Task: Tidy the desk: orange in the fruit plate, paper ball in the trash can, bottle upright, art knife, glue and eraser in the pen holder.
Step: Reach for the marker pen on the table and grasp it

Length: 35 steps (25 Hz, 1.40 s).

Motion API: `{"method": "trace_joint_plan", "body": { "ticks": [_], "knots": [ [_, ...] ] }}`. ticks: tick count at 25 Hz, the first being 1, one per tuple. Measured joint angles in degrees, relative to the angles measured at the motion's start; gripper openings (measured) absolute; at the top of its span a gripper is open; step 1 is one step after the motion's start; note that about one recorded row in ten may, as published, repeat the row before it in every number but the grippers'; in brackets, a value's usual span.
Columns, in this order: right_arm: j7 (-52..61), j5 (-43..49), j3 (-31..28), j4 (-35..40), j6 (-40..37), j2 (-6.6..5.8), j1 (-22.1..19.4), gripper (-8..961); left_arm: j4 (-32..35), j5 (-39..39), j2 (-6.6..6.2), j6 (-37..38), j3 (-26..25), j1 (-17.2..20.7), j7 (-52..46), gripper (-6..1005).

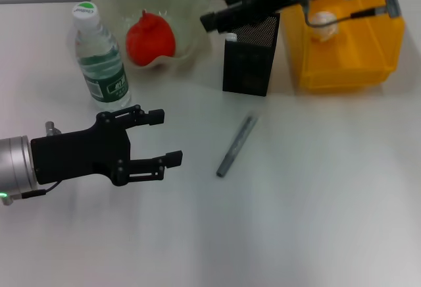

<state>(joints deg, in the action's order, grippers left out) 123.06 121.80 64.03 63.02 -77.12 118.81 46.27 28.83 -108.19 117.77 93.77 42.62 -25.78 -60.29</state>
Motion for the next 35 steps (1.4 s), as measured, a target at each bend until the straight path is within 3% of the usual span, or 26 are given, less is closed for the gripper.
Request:
{"method": "trace_joint_plan", "body": {
  "ticks": [2,4,9,12,13,20,29,35],
  "knots": [
    [-4.21,-3.84,-0.09,-0.15,-0.94,-0.1,-2.42,718,0.0,0.03,0.0,-0.06,0.0,-0.13,0.0,842],
    [-14.42,-11.84,-0.49,-1.95,-2.49,-0.18,-8.35,717,0.0,0.1,0.04,-0.29,-0.08,-0.35,-0.09,842],
    [-22.38,-16.51,-2.63,-5.13,-5.38,-0.21,-12.0,714,0.0,0.1,0.08,-0.35,-0.54,-0.47,-0.28,842],
    [-31.42,-19.83,-6.32,-10.34,-9.2,-0.07,-14.75,714,-0.06,0.25,0.12,-0.35,-0.88,-0.58,-0.54,842],
    [-37.85,-20.88,-9.24,-15.27,-10.54,0.0,-16.12,715,-0.17,0.45,0.13,-0.36,-1.04,-0.62,-0.58,842],
    [-51.92,-20.98,-14.02,-28.89,-11.09,-0.59,-19.82,715,-0.28,0.78,0.17,-0.35,-2.06,-0.66,-1.47,842],
    [-65.52,-21.17,-15.3,-30.67,-11.04,0.06,-26.41,715,0.07,0.88,0.28,-0.75,-3.32,-1.63,-4.46,842],
    [-76.66,-21.28,-21.26,-36.12,-11.76,-0.03,-28.72,715,0.59,1.96,0.36,-0.81,-3.69,-2.48,-7.75,842]
  ]
}}
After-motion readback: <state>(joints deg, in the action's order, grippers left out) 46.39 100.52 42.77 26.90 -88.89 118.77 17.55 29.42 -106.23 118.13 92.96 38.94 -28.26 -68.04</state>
